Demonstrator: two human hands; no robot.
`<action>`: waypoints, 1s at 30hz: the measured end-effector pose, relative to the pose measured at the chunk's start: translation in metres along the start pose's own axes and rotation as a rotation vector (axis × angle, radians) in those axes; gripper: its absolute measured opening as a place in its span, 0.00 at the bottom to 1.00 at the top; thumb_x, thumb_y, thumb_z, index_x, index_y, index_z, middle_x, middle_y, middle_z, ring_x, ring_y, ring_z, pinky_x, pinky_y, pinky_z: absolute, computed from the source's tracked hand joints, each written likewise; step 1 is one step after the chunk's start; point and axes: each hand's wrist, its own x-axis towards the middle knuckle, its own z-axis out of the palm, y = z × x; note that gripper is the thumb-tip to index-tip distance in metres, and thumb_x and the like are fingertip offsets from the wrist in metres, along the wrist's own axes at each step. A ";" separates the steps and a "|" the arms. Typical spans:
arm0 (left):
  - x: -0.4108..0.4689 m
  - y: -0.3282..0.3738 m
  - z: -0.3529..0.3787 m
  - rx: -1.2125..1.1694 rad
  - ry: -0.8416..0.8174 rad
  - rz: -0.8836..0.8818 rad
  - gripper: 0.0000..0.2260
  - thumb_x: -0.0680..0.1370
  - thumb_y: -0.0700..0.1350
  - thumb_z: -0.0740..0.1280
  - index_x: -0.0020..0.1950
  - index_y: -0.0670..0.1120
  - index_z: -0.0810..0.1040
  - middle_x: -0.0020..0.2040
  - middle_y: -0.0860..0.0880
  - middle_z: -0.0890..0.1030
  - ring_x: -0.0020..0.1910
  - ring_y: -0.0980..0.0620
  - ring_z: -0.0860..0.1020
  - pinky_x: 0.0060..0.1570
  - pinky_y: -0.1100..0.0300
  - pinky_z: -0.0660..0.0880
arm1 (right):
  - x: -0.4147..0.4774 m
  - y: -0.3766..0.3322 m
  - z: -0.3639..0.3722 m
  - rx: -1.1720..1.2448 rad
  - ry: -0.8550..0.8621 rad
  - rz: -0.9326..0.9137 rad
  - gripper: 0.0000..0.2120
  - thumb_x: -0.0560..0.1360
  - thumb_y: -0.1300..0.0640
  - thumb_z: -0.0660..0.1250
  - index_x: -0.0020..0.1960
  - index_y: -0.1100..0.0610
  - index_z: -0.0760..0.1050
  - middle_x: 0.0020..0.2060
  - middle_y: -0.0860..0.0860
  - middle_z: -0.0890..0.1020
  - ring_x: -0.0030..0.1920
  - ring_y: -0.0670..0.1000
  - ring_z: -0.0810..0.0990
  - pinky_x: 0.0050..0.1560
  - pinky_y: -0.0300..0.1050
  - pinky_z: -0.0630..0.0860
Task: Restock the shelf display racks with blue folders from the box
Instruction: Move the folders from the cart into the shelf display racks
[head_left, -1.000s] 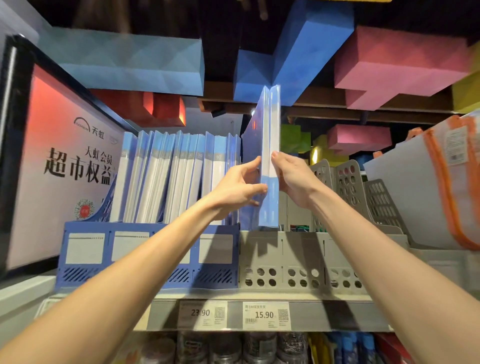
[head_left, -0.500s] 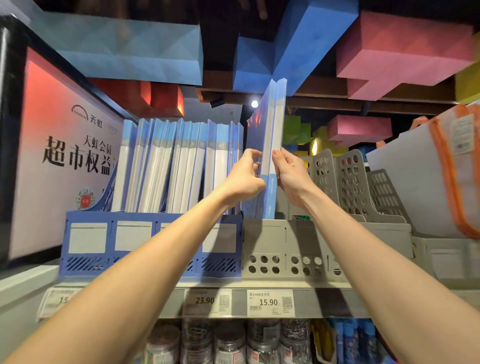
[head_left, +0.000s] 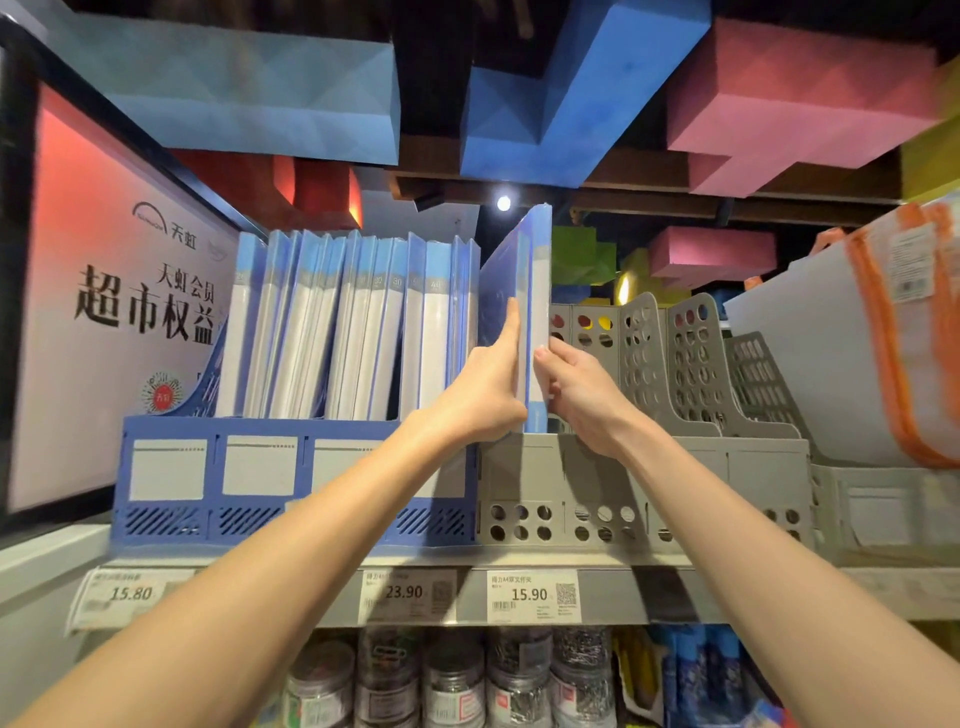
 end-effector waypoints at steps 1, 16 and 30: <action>-0.003 0.000 0.001 0.005 0.003 0.016 0.50 0.76 0.33 0.68 0.81 0.52 0.34 0.62 0.41 0.80 0.51 0.48 0.82 0.51 0.51 0.82 | -0.002 0.001 -0.002 -0.009 0.000 0.006 0.15 0.86 0.58 0.54 0.67 0.57 0.74 0.42 0.45 0.86 0.40 0.43 0.84 0.37 0.38 0.79; -0.019 -0.004 -0.007 0.129 0.342 0.186 0.32 0.75 0.31 0.69 0.78 0.46 0.68 0.80 0.45 0.63 0.79 0.49 0.60 0.77 0.57 0.58 | -0.024 -0.011 0.006 -0.327 0.070 -0.035 0.19 0.79 0.58 0.68 0.69 0.58 0.75 0.57 0.46 0.82 0.56 0.45 0.81 0.58 0.49 0.81; -0.073 -0.007 -0.040 -0.084 0.558 0.077 0.11 0.77 0.47 0.67 0.59 0.50 0.81 0.45 0.55 0.86 0.39 0.58 0.85 0.44 0.51 0.83 | -0.061 -0.042 0.034 -0.373 0.385 -0.227 0.10 0.77 0.53 0.68 0.42 0.56 0.82 0.32 0.50 0.85 0.33 0.46 0.85 0.46 0.52 0.83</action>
